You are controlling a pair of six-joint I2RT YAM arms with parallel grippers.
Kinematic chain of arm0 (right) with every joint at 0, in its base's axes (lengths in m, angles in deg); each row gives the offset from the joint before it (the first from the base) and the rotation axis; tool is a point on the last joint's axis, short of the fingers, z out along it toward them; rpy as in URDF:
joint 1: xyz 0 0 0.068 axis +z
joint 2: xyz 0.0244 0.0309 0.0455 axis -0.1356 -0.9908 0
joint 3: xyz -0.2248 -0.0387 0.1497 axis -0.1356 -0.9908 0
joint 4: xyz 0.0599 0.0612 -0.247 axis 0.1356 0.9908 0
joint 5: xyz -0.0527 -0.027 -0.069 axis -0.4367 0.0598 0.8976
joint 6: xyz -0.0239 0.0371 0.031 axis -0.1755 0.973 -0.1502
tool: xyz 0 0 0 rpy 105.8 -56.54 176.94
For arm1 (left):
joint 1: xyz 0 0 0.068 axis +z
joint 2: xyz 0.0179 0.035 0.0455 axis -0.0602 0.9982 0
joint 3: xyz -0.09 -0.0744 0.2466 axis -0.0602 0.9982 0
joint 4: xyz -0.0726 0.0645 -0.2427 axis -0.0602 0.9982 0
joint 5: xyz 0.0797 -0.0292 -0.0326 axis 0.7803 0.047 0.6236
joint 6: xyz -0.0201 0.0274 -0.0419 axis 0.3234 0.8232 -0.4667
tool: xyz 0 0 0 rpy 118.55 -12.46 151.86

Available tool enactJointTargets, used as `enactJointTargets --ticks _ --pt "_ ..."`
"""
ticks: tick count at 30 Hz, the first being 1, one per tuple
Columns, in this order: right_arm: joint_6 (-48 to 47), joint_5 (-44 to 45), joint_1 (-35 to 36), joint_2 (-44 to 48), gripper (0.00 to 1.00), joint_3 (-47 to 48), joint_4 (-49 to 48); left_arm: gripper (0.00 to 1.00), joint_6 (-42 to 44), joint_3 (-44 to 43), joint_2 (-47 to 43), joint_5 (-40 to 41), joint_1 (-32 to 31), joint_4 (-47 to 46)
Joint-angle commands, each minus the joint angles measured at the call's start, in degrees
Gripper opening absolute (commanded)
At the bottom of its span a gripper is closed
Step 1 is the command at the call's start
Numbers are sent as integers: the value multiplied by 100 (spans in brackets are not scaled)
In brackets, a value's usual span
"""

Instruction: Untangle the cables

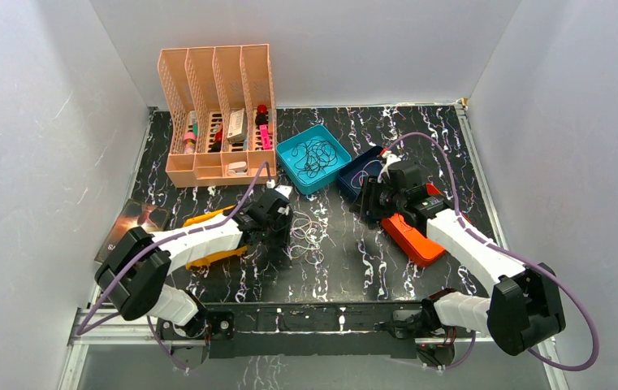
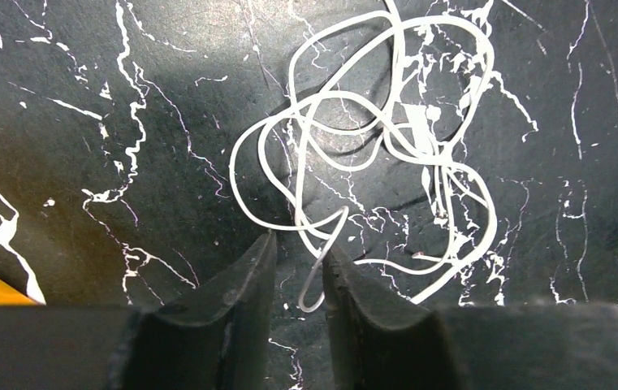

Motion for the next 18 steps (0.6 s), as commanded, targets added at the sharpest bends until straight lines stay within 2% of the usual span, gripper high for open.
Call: enactJointTargets --ticks 1,6,9,14,18 --pt "38 25 36 6 56 163 -202 23 69 27 -19 -177 24 -103" --pt "-111 103 33 104 57 207 -220 0 196 -184 -282 -26 24 -1" --pt "-57 370 34 778 58 -76 -871 0 485 -677 -812 360 24 321" --pt "-225 636 22 1395 62 -570 -1677 0 816 -1406 -940 64 24 658" --pt "-847 -241 28 1510 68 -536 -1722 0 849 -1645 -1038 -103 24 678"
